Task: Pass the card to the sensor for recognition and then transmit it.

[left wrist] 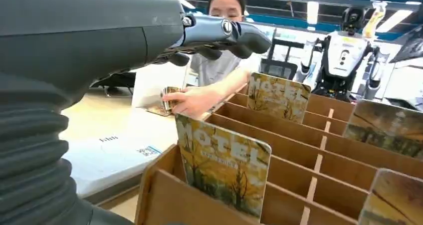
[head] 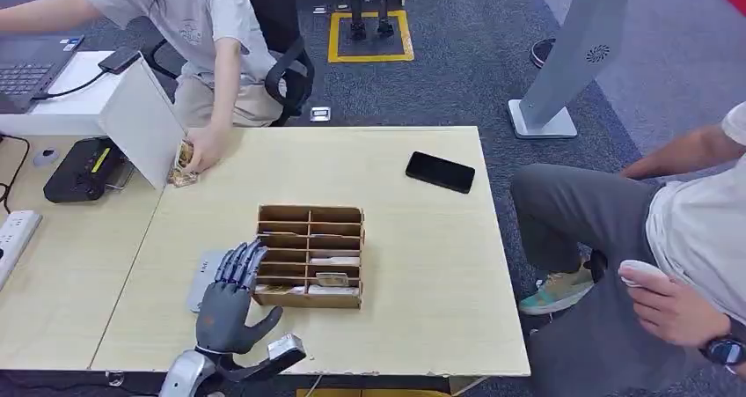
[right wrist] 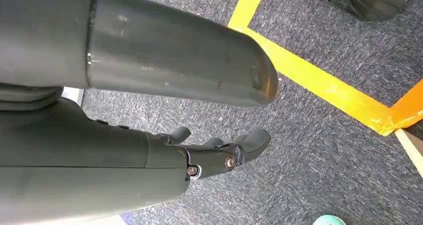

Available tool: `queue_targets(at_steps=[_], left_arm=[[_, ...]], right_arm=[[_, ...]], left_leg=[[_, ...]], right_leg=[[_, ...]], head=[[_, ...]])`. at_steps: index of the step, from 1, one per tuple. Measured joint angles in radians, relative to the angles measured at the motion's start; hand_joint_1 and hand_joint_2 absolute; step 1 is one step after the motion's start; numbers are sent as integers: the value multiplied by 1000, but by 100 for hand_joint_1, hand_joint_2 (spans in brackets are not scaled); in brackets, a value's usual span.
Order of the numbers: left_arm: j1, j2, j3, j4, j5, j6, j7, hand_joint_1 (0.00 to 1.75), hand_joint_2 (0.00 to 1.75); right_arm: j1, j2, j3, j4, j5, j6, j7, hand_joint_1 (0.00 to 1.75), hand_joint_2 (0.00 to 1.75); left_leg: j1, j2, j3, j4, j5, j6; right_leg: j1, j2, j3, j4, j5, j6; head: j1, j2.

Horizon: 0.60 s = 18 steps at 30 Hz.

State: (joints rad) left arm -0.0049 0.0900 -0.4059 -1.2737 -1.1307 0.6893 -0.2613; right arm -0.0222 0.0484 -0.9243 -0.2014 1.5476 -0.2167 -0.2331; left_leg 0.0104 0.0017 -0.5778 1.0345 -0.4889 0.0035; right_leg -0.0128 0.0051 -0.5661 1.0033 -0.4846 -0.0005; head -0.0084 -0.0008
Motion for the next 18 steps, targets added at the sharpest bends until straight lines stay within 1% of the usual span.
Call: queue_targets(at_steps=[10,14,18], left_arm=[[-2,0,0,0,0,0,0,0,175],[-4,0,0,3,-3,0,10,0,175],[-5,0,0,3,11,0,11,0,175]], right_arm=[[0,2,0,0,0,0,0,0,0],[0,2,0,0,0,0,0,0,0],[0,2,0,0,0,-2,0,0,0]], left_leg=[[0,0,0,0,0,0],[0,0,0,0,0,0],[0,0,0,0,0,0]], right_leg=[[0,0,0,0,0,0],[0,0,0,0,0,0],[0,0,0,0,0,0]], head=[[0,0],[0,0],[0,0]])
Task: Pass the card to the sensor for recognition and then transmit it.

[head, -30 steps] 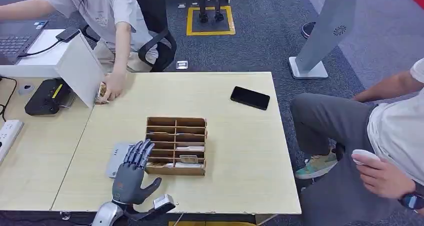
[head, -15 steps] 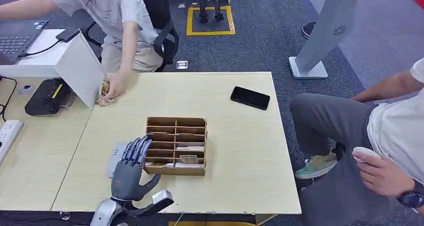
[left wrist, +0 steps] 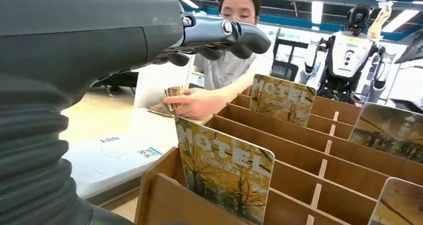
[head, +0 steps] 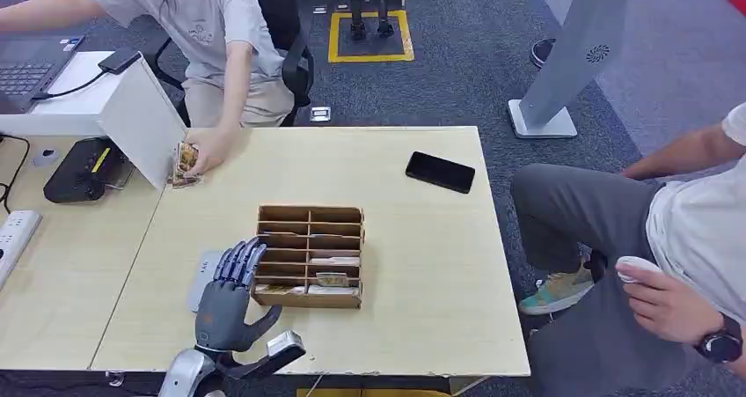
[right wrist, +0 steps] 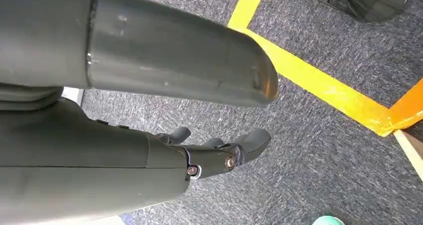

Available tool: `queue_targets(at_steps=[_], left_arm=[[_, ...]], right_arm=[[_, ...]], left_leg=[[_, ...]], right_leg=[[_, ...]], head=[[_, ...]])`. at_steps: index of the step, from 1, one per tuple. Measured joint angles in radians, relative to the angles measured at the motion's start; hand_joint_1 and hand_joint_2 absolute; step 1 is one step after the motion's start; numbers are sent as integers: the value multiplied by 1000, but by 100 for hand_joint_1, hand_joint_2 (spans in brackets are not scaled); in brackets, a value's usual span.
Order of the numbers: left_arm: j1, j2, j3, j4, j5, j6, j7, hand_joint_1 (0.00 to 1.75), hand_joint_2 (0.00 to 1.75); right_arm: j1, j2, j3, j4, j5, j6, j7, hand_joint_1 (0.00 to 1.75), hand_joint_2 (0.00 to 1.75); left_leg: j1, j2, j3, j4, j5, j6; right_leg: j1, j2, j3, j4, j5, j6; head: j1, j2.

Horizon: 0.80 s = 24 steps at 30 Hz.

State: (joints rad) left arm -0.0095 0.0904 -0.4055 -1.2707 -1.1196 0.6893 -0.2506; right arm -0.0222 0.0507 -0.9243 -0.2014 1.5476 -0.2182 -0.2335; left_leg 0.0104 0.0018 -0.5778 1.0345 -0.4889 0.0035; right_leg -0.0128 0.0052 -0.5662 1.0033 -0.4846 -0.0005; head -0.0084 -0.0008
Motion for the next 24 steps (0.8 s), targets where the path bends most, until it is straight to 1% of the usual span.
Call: queue_targets(at_steps=[6,14,24], left_arm=[[-3,-1,0,0,32,0,-21,0,175],[-4,-9,10,0,-102,0,-36,0,175],[-4,-18,30,0,-109,0,-43,0,175]], right_arm=[[0,0,0,0,1,0,0,0,0],[-1,0,0,0,1,1,0,0,0],[-1,0,0,0,1,1,0,0,0]], left_leg=[[0,0,0,0,0,0],[0,0,0,0,0,0],[0,0,0,0,0,0]], right_leg=[[0,0,0,0,0,0],[0,0,0,0,0,0],[0,0,0,0,0,0]], head=[[0,0],[0,0],[0,0]])
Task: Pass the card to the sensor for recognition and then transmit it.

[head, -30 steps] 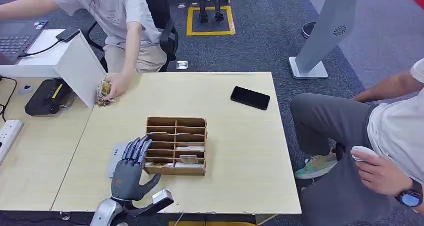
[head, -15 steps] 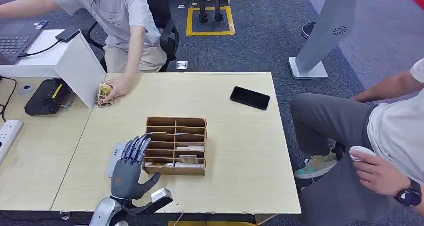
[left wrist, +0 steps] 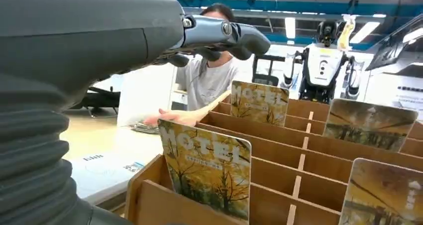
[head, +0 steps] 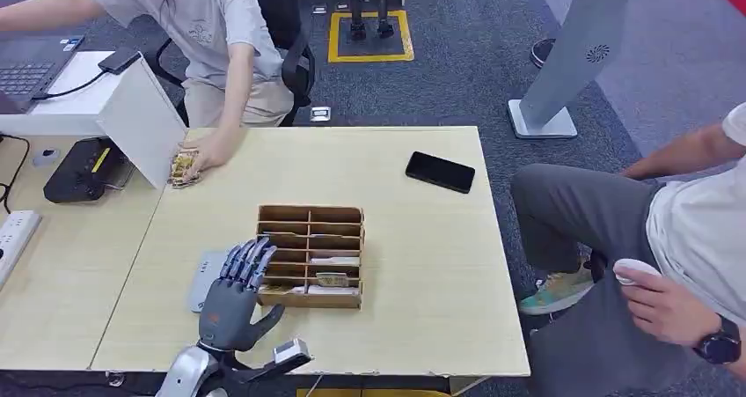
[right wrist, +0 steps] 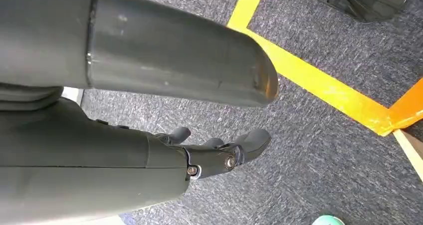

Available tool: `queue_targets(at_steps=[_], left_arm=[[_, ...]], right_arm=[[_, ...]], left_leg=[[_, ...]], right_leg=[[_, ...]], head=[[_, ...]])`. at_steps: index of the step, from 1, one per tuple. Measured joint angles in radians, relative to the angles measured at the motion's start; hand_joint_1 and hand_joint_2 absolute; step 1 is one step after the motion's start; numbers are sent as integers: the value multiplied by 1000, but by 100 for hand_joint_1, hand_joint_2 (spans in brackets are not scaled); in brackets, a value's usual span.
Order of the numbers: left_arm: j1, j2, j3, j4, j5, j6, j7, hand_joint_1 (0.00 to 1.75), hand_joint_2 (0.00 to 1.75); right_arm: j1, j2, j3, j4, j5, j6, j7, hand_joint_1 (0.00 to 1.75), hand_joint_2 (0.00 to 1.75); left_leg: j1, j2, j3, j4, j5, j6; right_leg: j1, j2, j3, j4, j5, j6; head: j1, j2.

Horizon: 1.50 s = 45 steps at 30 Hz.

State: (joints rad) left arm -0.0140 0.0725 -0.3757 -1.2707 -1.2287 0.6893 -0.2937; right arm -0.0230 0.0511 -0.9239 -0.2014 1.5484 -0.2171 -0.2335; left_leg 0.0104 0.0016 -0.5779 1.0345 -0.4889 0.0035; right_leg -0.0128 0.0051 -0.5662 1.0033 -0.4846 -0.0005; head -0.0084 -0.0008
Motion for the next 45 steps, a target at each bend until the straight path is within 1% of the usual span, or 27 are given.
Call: queue_targets(at_steps=[6,12,18,36,37,38,39,40,41,45], left_arm=[[0,-2,7,0,8,0,-8,0,175],[0,-8,21,0,-25,0,-13,0,175],[0,-16,36,0,-18,0,-21,0,175],[0,-17,40,0,-24,0,-25,0,175],[0,-17,40,0,-23,0,-25,47,175],[0,-17,40,0,-17,0,-25,140,175],[0,-17,40,2,-13,0,-25,141,175],[0,-16,40,5,-8,0,-25,162,175],[0,-16,40,6,-3,0,-24,169,175],[0,-16,40,14,16,0,-21,169,175]], right_arm=[[0,0,0,0,0,0,-3,0,0],[0,0,0,0,0,0,-7,0,0],[0,0,0,0,0,-1,-8,0,0],[0,0,0,0,0,-2,-9,0,0],[0,1,0,0,0,-2,-9,0,0],[0,1,0,0,0,-2,-11,0,0],[0,1,0,0,0,-2,-11,0,0],[0,1,0,0,0,-3,-11,0,0],[0,1,0,0,0,-3,-11,0,0],[0,1,0,0,0,-11,-11,0,0]], left_leg=[[0,0,0,0,0,0],[0,0,0,0,0,0],[0,0,0,0,0,0],[0,0,0,0,0,0],[0,0,0,0,0,0],[0,0,0,0,0,0],[0,0,0,0,0,0],[0,0,0,0,0,0],[0,0,0,0,0,0],[0,0,0,0,0,0]], right_leg=[[0,0,0,0,0,0],[0,0,0,0,0,0],[0,0,0,0,0,0],[0,0,0,0,0,0],[0,0,0,0,0,0],[0,0,0,0,0,0],[0,0,0,0,0,0],[0,0,0,0,0,0],[0,0,0,0,0,0],[0,0,0,0,0,0]], head=[[0,0],[0,0],[0,0],[0,0],[0,0],[0,0],[0,0],[0,0],[0,0],[0,0]])
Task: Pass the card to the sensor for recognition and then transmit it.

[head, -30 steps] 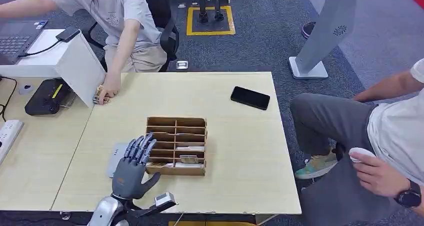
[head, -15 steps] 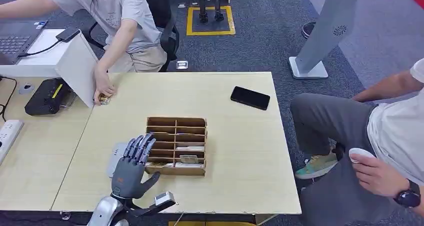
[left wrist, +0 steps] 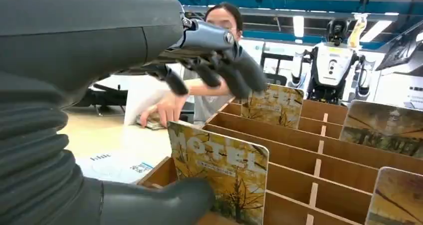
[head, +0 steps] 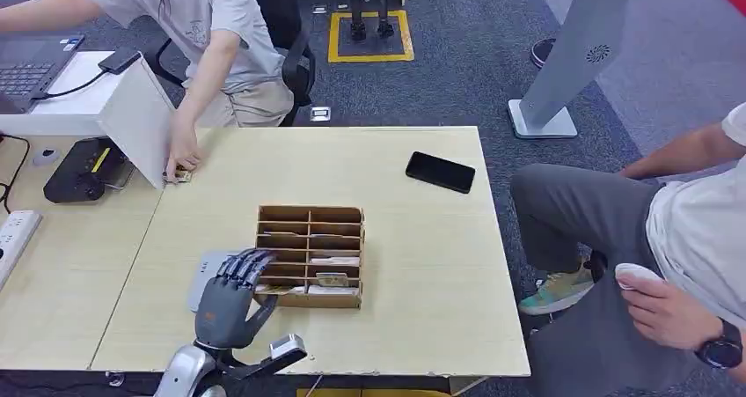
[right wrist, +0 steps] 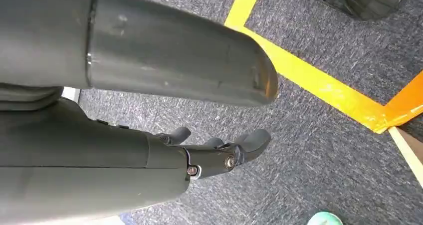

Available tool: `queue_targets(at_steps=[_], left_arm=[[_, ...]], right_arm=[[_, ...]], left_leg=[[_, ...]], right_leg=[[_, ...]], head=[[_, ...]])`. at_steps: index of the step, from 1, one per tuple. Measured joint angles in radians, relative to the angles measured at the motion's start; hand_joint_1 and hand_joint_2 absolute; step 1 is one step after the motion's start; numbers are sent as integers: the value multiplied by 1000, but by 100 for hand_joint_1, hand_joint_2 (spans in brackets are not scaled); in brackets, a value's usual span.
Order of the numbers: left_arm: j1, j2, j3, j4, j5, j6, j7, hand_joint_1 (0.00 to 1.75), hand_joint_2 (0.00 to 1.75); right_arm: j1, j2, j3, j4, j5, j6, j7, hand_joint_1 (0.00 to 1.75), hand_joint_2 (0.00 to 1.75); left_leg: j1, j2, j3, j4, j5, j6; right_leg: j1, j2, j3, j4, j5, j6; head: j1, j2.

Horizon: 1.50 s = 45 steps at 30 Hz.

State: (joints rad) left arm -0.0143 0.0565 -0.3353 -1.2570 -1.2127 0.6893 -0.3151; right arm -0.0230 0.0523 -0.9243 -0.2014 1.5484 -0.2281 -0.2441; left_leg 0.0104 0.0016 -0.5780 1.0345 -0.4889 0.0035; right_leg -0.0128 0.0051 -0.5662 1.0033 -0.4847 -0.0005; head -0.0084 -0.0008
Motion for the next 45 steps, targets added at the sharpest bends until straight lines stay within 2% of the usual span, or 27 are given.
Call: queue_targets(at_steps=[3,5,6,13,15,16,18,21,22,24,28,29,32,35,37,45], left_arm=[[0,0,0,1,8,0,-3,169,175],[0,0,0,1,8,0,-3,152,175],[0,0,0,1,9,0,-3,175,175],[-4,0,0,3,24,2,0,175,175],[-5,1,0,4,27,2,0,161,175],[-5,1,0,5,29,2,0,168,175],[-5,1,0,6,32,2,0,155,175],[-5,1,0,8,37,2,-4,155,175],[-5,1,0,8,38,2,-5,169,175],[-5,1,0,9,41,2,-5,161,175],[-5,1,0,9,46,2,-6,159,175],[-5,1,0,10,46,2,-6,175,175],[-6,1,0,13,47,2,-8,175,175],[-7,1,0,16,52,2,-8,136,175],[-7,1,0,17,56,2,-9,0,175],[-7,1,0,19,56,2,-16,0,175]], right_arm=[[0,1,0,0,0,-2,0,0,0],[0,1,0,0,0,-2,0,0,0],[0,1,0,0,0,-2,0,0,0],[0,1,0,0,0,-2,0,0,0],[0,1,0,0,-1,-2,0,0,0],[0,1,0,0,-1,-2,0,0,0],[0,1,0,0,-1,-2,0,0,0],[0,1,0,0,-1,-2,-1,0,0],[0,1,0,0,-1,-2,-1,0,0],[0,1,-1,0,-1,-2,-1,0,0],[0,1,-1,0,-1,-2,-1,0,0],[0,1,-1,0,-1,-2,-1,0,0],[0,1,-1,0,-1,-2,-1,0,0],[0,1,-1,0,-1,-2,-1,0,0],[0,1,-1,0,-1,-2,-1,0,0],[0,1,-2,0,-1,-3,-1,0,0]], left_leg=[[0,0,0,0,0,0],[0,0,0,0,0,0],[0,0,0,0,0,0],[0,0,0,0,0,0],[0,0,0,0,0,0],[0,0,0,0,0,0],[0,0,0,0,0,0],[0,0,0,0,0,0],[0,0,0,0,0,0],[0,0,0,0,0,0],[0,0,0,0,0,0],[0,0,0,0,0,0],[0,0,0,0,0,0],[0,0,0,0,0,0],[0,0,0,0,0,0],[0,0,0,0,0,0]], right_leg=[[0,0,0,0,0,0],[0,0,0,0,0,0],[0,0,0,0,0,0],[0,0,0,0,0,0],[0,0,0,0,0,0],[0,0,0,0,0,0],[0,0,0,0,0,0],[0,0,0,0,0,0],[0,0,0,0,0,0],[0,0,0,0,0,0],[0,0,0,0,0,0],[0,0,0,0,0,0],[0,0,0,0,0,0],[0,0,0,0,0,0],[0,0,0,0,0,0],[0,0,0,0,0,0]], head=[[0,0],[0,0],[0,0],[0,0],[0,0],[0,0],[0,0],[0,0],[0,0],[0,0],[0,0],[0,0],[0,0],[0,0],[0,0],[0,0]])
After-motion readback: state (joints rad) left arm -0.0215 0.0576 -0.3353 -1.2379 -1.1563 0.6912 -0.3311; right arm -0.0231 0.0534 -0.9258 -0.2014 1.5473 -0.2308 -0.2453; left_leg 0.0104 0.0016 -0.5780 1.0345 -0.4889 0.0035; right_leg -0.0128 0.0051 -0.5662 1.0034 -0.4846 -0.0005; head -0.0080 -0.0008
